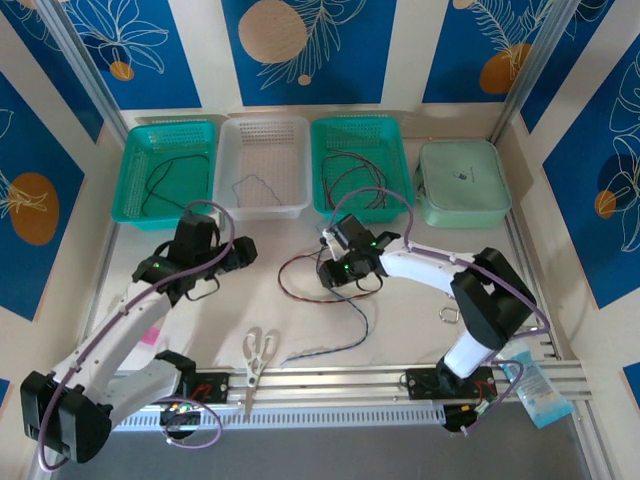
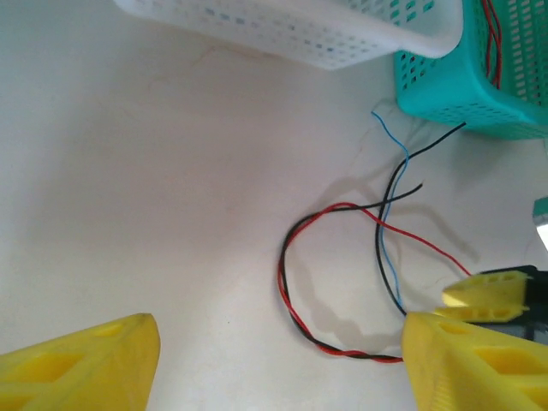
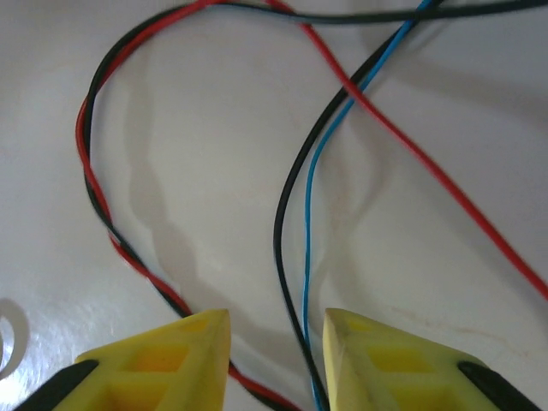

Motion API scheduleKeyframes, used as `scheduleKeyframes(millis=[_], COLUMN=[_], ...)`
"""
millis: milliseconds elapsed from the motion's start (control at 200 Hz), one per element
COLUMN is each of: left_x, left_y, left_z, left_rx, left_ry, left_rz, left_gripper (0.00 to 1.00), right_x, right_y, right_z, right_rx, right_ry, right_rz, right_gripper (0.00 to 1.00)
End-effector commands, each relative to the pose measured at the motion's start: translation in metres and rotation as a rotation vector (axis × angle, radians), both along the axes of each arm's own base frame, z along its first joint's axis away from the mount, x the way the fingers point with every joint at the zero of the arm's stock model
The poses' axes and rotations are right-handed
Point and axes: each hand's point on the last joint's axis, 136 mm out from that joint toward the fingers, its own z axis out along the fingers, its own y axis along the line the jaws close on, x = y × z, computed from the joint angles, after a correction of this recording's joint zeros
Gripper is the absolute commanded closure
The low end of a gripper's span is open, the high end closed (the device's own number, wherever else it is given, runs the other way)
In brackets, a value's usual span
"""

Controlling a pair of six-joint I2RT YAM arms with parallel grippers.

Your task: Untangle the cables

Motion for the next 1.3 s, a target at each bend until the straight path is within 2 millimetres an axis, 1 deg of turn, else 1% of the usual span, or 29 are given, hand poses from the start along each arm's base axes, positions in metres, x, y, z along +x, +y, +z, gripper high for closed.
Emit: scheduleKeyframes(millis=[0,150,395,565,745,1031,1091,1176,1296], left_x=[-0.006,-0.011,-0.008,-0.007,-0.007,-0.008,-0.009,-0.010,-0.010], left_y=[-0.012,-0.018,-0.023,-0.027,-0.031,-0.034,-0.033,-0.031,-0.033], left_z=[0.002,-0.002,-0.009,-0.014,-0.014,-0.015,-0.017,-0.018,-0.019], left_rx=[-0.085,-0.080,-0.077,-0.068,-0.072,-0.071,-0.047,-0.004,-0.014], left_ry=[-0.007,0.003,0.018,0.030,0.035,0.042,0.047,0.058,0.063], left_rz=[0.016,0.002,0.005,-0.005,-0.016,-0.024,-0.025,-0.033,-0.035], left_gripper=[0.28,0.28,0.28,0.28,0.28,0.28,0.28,0.28,0.27], right_x=[0.015,0.018,0.022,0.021,0.018,0.018,0.016,0.016,0.019], right_y=[0.006,0.011,0.012,0.013,0.015,0.014,0.016,0.016,0.011], right_z=[-0.001,-0.008,-0.020,-0.026,-0.036,-0.045,-0.046,-0.047,-0.054], right_rx=[-0.021,-0.016,-0.049,-0.055,-0.057,-0.085,-0.089,-0.120,-0.219], right_ry=[-0.030,-0.012,0.003,0.019,0.043,0.041,0.042,0.029,-0.009], right_rz=[0.003,0.011,0.004,0.012,0.018,0.018,0.024,0.028,-0.002], right_gripper=[0.69,0.69,0.69,0.71,0.74,0.79,0.79,0.80,0.80])
